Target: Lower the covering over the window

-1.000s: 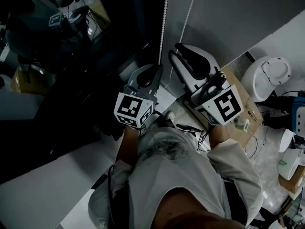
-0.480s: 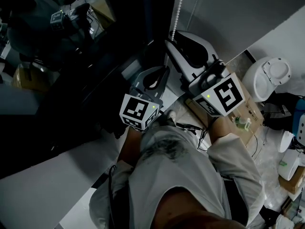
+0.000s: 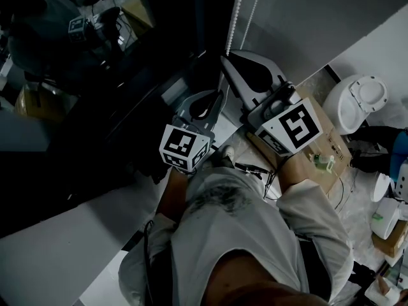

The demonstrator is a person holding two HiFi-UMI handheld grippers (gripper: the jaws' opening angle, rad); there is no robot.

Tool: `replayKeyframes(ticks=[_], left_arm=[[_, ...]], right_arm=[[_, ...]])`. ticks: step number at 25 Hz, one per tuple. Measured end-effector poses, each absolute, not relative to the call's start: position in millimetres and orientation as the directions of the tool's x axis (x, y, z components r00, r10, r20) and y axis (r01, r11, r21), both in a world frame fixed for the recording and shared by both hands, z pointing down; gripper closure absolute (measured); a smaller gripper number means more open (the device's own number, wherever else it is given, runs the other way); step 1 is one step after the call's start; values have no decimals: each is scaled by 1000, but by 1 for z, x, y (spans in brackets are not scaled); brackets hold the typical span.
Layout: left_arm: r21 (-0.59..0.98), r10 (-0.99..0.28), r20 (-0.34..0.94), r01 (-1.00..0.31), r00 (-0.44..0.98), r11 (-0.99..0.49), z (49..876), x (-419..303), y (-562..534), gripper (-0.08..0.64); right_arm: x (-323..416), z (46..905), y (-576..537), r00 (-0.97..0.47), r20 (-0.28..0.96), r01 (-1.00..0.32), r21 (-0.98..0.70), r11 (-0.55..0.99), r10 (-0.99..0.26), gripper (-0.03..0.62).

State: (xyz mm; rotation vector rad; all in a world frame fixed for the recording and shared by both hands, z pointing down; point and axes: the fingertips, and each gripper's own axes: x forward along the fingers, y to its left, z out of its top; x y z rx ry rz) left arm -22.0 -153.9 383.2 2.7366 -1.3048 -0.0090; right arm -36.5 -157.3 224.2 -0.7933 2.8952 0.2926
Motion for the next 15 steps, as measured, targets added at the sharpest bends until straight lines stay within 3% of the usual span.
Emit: replayKeyframes(ticks=[15], left_arm=[[160,-761,223,-793,609,-588,480,-24,-139,554]], right_arm=[[-46,321,-148,-854,55,-495,223,840,-518,574]])
